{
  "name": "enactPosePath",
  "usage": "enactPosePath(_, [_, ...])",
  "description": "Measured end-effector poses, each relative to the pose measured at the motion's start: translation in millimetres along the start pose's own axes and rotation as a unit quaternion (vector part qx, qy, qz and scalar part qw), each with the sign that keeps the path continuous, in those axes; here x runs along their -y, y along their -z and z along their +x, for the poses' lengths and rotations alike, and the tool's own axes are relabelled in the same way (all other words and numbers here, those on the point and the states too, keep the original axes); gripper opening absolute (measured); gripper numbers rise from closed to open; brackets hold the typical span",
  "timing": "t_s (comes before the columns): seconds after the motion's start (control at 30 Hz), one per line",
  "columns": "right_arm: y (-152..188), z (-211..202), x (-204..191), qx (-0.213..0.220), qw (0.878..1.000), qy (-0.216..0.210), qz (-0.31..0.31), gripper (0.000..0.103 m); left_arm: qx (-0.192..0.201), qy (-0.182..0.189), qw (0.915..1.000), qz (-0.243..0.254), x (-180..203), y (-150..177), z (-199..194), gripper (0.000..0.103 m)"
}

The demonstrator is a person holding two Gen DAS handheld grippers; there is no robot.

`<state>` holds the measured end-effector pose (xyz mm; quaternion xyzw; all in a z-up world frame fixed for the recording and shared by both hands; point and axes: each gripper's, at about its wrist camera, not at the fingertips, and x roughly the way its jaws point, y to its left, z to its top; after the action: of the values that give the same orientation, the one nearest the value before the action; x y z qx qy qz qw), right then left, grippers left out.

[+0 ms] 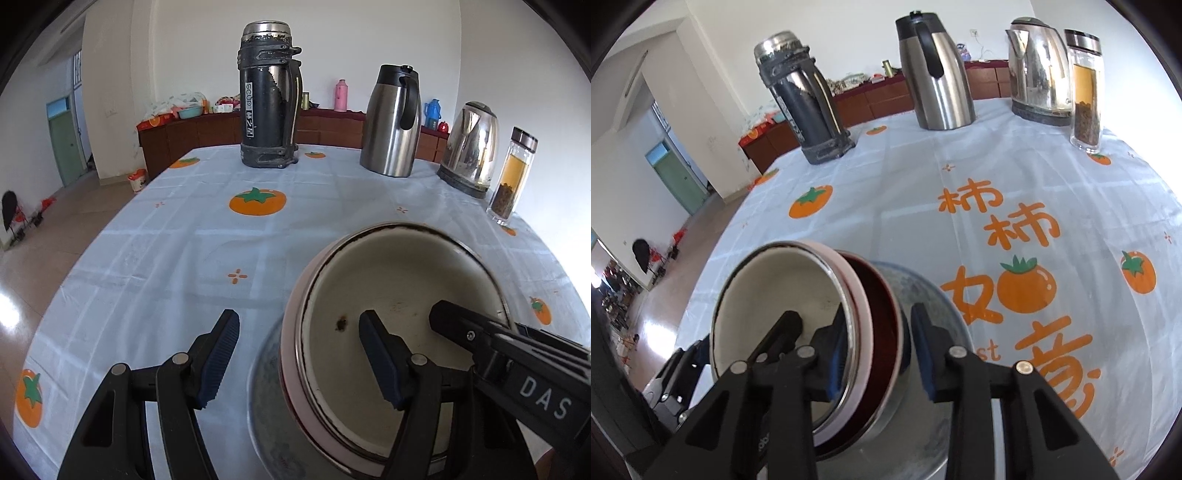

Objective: Organize plates and bowls
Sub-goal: 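Lower the nested bowls onto the plate stack and open the right gripper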

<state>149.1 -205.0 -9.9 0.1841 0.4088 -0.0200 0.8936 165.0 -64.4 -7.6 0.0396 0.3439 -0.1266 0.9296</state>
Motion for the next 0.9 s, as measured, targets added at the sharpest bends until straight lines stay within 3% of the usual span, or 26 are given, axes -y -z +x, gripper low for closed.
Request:
enactPosePath(0.13, [-1.4, 1.5, -1.4, -0.020, 1.000, 0.000, -0.002, 0.026, -0.002, 0.001, 1.0000, 0.009, 1.8, 0.9, -1.7, 0.069])
enactPosePath(0.53, [8.3, -12.3, -0.1, -0.053, 0.998, 0.026, 0.004, 0.025, -0.025, 0.033, 0.9985, 0.034, 7.6, 6.9, -11.1, 0.069])
enactPosePath(0.73, [16.6, -19.4, -4.6, -0.021, 0.999, 0.028, -0.008, 0.028, -0.023, 0.042, 0.9983, 0.034, 4.2, 9.4, -13.5, 0.070])
enactPosePath(0.8, [19.1, -20.8, -2.0, -0.009, 1.000, 0.005, 0.000, 0.031, -0.017, 0.043, 0.9985, 0.029, -0.4, 7.7, -16.9, 0.070])
enactPosePath(0.9, [24.8, -33.6, 7.8, 0.040, 0.997, -0.056, 0.021, 0.044, 0.004, 0.059, 0.9981, 0.014, -9.3, 1.8, -25.8, 0.070])
